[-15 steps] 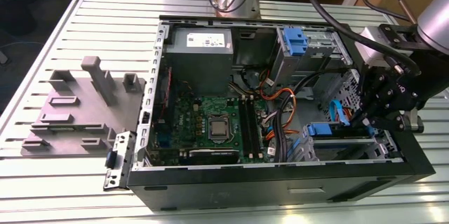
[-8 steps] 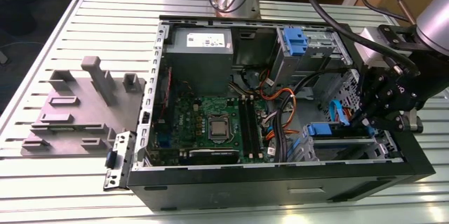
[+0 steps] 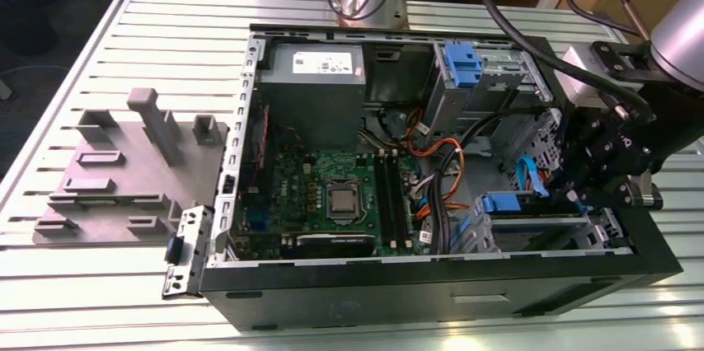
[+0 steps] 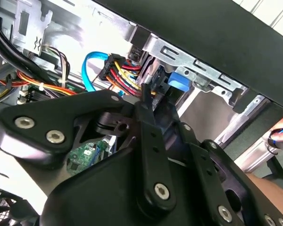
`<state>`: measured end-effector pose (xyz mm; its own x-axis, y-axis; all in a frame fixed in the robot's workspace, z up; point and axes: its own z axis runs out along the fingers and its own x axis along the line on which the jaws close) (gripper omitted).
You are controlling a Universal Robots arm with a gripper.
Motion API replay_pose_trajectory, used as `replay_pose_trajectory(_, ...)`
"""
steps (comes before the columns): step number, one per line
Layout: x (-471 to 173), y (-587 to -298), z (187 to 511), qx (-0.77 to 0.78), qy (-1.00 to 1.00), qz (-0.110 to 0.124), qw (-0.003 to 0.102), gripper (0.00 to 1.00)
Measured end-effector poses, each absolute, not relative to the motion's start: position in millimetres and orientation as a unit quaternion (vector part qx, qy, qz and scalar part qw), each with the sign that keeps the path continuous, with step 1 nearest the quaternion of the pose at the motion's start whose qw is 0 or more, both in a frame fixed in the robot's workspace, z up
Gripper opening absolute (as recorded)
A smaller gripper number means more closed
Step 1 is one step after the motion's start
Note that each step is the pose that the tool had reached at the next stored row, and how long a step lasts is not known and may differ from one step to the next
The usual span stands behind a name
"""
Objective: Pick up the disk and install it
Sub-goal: 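Insert the second disk wire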
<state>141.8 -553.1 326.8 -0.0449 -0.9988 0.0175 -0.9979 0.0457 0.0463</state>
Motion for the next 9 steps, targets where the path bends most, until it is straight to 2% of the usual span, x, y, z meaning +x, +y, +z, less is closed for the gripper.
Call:
replay_pose_trajectory(1,141.8,-553.1,327.1,0.691,-0.723,-0.010,0.023,0.30)
replay_pose_trajectory(9,141.9,-553.1,347.0,0.691,-0.723,-0.010,0.023,0.30)
